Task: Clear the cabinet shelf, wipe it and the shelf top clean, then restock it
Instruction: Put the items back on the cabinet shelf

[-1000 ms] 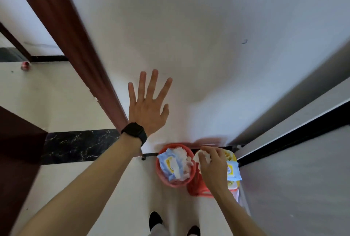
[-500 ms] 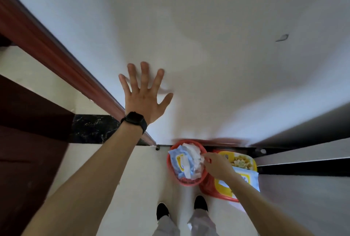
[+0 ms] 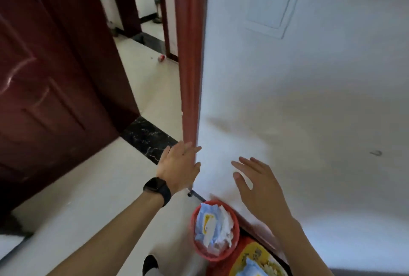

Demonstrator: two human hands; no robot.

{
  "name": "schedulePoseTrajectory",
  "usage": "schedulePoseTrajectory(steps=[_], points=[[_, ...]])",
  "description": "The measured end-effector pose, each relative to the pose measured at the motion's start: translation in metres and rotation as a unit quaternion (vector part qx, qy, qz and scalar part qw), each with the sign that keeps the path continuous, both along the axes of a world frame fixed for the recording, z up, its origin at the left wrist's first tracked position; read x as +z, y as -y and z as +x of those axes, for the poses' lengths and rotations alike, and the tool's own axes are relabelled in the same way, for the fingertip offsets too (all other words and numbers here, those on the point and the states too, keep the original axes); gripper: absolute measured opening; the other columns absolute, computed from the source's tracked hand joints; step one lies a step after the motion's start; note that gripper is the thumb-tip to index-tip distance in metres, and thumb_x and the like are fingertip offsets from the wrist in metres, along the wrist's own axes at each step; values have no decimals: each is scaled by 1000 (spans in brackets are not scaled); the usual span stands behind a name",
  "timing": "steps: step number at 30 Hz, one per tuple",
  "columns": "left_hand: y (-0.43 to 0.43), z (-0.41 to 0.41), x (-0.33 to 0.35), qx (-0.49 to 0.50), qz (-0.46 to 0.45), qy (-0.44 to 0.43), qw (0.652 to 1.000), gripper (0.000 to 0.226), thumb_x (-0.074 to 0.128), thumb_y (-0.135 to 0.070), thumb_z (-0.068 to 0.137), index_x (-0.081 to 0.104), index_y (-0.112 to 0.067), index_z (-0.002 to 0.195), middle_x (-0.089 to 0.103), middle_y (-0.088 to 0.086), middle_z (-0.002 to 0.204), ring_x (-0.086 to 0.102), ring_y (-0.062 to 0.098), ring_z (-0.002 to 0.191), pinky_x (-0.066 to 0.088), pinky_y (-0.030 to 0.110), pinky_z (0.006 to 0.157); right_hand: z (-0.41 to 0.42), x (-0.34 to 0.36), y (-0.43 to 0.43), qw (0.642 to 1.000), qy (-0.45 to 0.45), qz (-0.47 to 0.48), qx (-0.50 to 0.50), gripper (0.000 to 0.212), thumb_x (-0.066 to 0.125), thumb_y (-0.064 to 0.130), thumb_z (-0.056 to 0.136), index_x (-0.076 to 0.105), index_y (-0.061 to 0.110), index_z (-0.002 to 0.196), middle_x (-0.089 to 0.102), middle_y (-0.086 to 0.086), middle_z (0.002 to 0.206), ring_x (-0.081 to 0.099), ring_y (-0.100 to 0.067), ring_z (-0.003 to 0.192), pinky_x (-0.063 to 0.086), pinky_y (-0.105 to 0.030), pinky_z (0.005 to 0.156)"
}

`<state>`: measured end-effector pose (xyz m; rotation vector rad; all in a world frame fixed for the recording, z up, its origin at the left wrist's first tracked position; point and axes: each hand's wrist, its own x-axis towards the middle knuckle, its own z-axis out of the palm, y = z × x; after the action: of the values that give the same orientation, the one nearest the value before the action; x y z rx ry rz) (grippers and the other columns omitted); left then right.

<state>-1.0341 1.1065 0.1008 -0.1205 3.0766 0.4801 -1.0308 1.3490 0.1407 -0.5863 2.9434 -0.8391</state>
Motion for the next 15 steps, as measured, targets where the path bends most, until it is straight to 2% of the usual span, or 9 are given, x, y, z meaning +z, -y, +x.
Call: schedulePoseTrajectory(steps=[3, 6, 10, 13, 15], points=[[55, 53, 20, 123, 38, 3, 992, 49, 46, -49, 96, 43, -39, 144, 38, -9, 153, 24, 16, 146, 13, 38, 121, -9, 23, 57, 994, -46, -17, 98, 31, 54, 37, 98, 63, 34, 128, 55, 15, 138, 38, -12, 138, 29, -25, 110], [114, 114, 41, 227, 34, 2, 973, 48, 44, -51, 96, 43, -40, 143, 39, -11, 152, 29, 15, 143, 17, 37, 119, -3, 38, 134, 977, -67, -49, 198, 35, 50, 40, 96, 66, 30, 126, 61, 10, 133, 45, -16, 132, 37, -30, 110], [186, 207, 61, 346, -6, -1, 938, 52, 38, -54, 92, 45, -38, 141, 43, -11, 150, 32, 16, 142, 24, 38, 117, 36, 49, 242, 941, -80, -79, 320, 43, 44, 46, 94, 67, 27, 125, 62, 8, 131, 44, -13, 129, 26, -17, 109], [225, 282, 82, 418, -30, -14, 908, 49, 41, -48, 93, 48, -36, 140, 46, -8, 148, 37, 19, 139, 28, 37, 115, 86, 60, 313, 908, -84, -105, 396, 43, 45, 47, 92, 68, 26, 122, 65, 5, 127, 49, -17, 125, 37, -27, 108], [245, 331, 90, 464, -25, -31, 885, 48, 46, -45, 96, 47, -34, 142, 45, -7, 149, 37, 19, 139, 26, 37, 115, 124, 69, 353, 890, -76, -106, 436, 43, 46, 46, 92, 68, 27, 123, 64, 5, 129, 50, -19, 127, 35, -28, 108]])
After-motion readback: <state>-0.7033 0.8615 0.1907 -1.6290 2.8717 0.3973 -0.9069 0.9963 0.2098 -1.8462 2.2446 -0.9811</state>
